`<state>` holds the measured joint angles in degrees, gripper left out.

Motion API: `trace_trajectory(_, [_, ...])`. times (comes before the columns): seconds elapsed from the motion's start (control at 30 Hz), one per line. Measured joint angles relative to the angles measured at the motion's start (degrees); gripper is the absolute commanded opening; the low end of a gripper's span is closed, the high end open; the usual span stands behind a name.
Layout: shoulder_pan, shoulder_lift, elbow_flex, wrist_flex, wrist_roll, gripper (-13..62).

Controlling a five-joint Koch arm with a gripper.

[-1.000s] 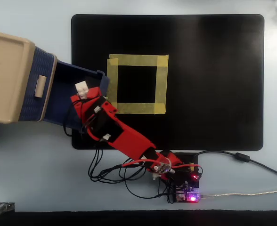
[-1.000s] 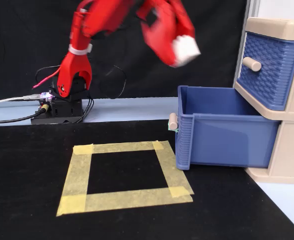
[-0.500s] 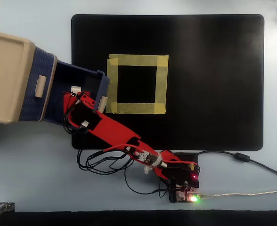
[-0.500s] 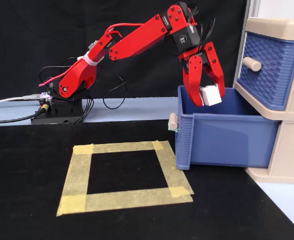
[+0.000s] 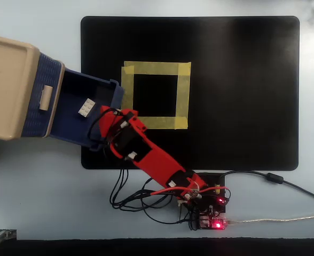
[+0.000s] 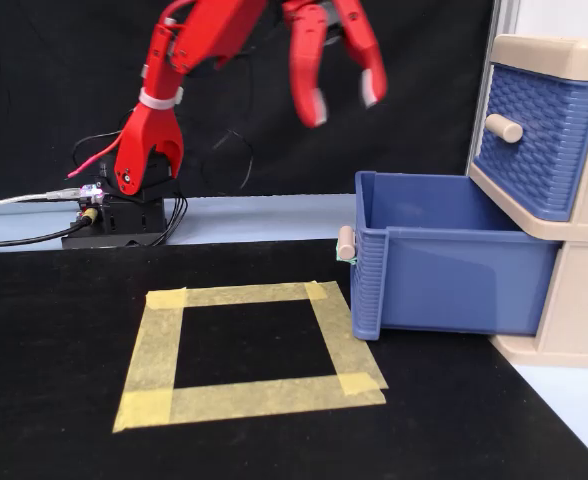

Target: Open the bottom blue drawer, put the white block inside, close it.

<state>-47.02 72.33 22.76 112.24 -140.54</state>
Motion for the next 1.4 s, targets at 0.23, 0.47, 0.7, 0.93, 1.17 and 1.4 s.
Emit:
trace_trajectory(0.23, [3.16,1.67,21.01,-0.18,2.81,33.8])
trace_trajectory(0.47, [-4.39,-4.83,19.86,-8.00,-5.01,34.1])
trace_trajectory(0.7, [-10.11,-22.15,1.76,-27.69,-6.59,34.6])
trace_trajectory(0.93, [-10.72,-35.42,-14.68,-37.62,-6.77,34.6])
trace_trajectory(1.17, [-7.38,-24.17,-16.17,-16.87,-6.68,34.0])
trace_trajectory(1.4, [13.97,-0.18,-2.55,0.44,19.42,33.9])
